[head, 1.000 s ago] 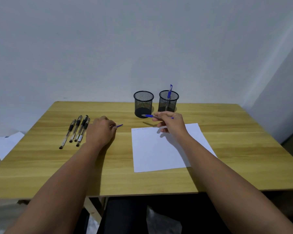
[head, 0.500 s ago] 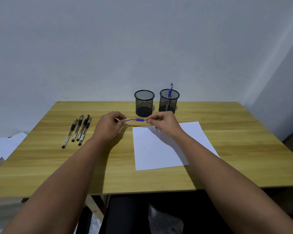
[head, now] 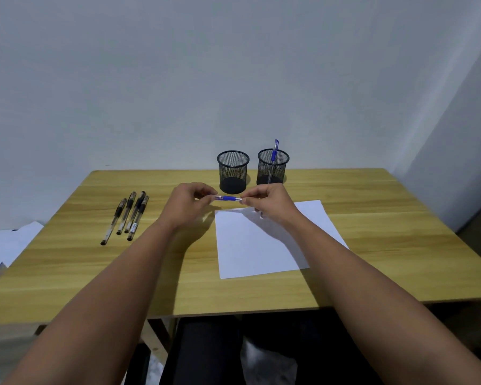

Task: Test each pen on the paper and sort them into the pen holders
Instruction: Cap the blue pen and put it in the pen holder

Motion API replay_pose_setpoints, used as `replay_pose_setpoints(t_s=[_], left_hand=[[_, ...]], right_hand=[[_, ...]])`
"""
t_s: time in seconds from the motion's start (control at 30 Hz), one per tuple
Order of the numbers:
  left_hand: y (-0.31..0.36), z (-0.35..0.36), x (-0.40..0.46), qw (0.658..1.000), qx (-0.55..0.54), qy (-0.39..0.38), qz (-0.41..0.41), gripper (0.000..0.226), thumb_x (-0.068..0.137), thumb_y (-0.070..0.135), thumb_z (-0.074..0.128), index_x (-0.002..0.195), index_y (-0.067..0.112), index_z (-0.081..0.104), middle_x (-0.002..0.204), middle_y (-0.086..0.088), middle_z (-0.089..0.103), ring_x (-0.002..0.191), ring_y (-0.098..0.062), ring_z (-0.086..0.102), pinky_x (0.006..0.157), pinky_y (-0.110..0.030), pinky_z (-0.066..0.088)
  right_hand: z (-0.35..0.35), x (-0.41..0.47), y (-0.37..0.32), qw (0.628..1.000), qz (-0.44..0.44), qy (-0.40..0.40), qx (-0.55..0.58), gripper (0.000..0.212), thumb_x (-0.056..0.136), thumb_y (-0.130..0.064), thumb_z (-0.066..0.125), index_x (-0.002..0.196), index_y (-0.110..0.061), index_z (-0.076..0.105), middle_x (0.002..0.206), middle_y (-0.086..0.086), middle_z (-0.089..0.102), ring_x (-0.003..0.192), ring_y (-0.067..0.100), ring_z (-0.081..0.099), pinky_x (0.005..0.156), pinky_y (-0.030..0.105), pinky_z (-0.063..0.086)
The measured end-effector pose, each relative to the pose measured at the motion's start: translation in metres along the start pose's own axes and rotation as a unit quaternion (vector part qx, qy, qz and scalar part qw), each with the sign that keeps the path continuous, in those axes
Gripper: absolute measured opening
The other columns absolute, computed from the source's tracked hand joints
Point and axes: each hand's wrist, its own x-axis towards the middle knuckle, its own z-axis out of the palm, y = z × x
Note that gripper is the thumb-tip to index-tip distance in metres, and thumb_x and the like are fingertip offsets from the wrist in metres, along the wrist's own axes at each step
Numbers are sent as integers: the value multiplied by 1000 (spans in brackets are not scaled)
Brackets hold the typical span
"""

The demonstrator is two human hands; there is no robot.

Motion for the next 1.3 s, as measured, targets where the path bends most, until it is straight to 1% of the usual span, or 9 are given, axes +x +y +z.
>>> replay_pose_setpoints(t_s=[0.13,0.37,0.53,0.63,0.73,0.93,1.1,1.2,1.3], left_hand=[[28,5,0,964,-247,30,-97,16,93,8,71,108,6,76,101,-13,76,93,-18,72,92,-36,56],[67,30,17,950,-282,55,-124,20,97,4,63,115,-2,71,93,-14,72,83,-21,68,83,-28,59],[93,36,34,975,-211,-18,-67,27,98,9,63,121,-4,68,90,-6,75,79,-14,72,75,-26,58],[117,40,57,988,-153,-22,3,37,97,24,63,132,12,64,104,-4,77,98,-20,72,94,-38,55],[125,50,83,998,-20,24,51,45,96,32,61,140,22,59,120,0,72,112,-15,65,104,-40,50],[105,84,119,942,328,-2,66,80,80,70,63,147,29,47,142,-1,56,132,-30,47,101,-50,38],[87,110,143,896,440,-40,53,90,56,96,50,116,29,60,115,2,67,117,-28,51,89,-49,32],[82,120,148,895,443,-37,50,79,56,95,50,101,30,61,95,4,68,107,-26,53,86,-47,30],[80,125,149,903,427,-29,52,75,57,93,50,100,32,62,89,5,67,103,-24,53,85,-47,28]], right_hand=[[-1,-1,-3,998,9,-15,60,11,89,-6,84,98,-11,84,64,-1,61,53,7,48,52,20,40],[-10,0,-8,993,-2,60,104,15,92,-2,80,107,1,80,63,-1,63,46,2,44,50,16,39],[-42,4,-16,999,-12,38,18,11,88,-1,83,95,-8,80,81,11,74,65,15,64,68,28,53],[-67,21,-30,997,-30,56,-53,12,83,-6,87,90,-15,83,81,2,79,76,16,71,83,36,59],[-93,42,-49,987,-67,136,-52,12,83,-13,87,86,-23,81,88,-1,82,86,16,76,96,40,61],[-122,79,-66,968,-99,221,-67,10,86,-16,85,88,-23,77,84,-3,78,87,21,78,85,30,60],[-113,110,-46,971,-77,209,-88,12,84,-18,86,82,-23,76,80,-3,79,79,16,78,82,36,64],[-100,117,-31,968,-47,202,-141,13,84,-25,85,78,-27,74,73,-12,73,73,8,72,76,31,60],[-88,118,-17,958,-12,205,-202,10,83,-34,82,77,-28,75,80,-10,77,84,17,75,85,41,62]])
